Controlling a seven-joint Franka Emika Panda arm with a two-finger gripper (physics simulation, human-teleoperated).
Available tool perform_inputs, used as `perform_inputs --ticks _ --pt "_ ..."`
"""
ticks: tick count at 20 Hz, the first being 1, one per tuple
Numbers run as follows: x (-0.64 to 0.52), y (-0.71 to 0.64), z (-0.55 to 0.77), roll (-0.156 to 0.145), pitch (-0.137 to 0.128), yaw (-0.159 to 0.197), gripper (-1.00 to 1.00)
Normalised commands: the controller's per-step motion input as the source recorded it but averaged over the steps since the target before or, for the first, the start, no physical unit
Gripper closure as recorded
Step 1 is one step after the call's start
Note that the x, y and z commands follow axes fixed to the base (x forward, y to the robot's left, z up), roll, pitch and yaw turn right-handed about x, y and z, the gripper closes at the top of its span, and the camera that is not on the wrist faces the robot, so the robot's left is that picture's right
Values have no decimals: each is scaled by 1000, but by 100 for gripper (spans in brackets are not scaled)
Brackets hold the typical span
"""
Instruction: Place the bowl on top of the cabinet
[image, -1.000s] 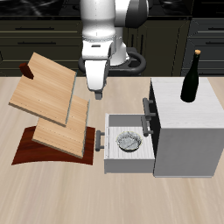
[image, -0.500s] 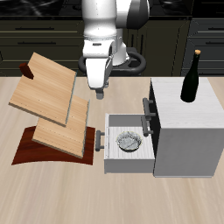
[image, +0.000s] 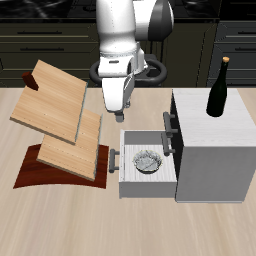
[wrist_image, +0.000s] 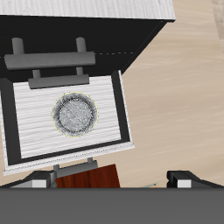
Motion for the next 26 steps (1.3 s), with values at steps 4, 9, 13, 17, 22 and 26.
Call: perform_inputs --ticks 4,9,13,17,22,26 --pt "94 -10 -309 3 21 -5 -100" --pt "65 6 -312 9 24 -13 -100" --pt "43 16 -145 -1 1 -1 -100" --pt "70 -8 -145 -7 -4 -13 -100" --pt "98 -15 -126 -8 4 -30 -100" --pt "110 85 -222 5 3 -17 -100"
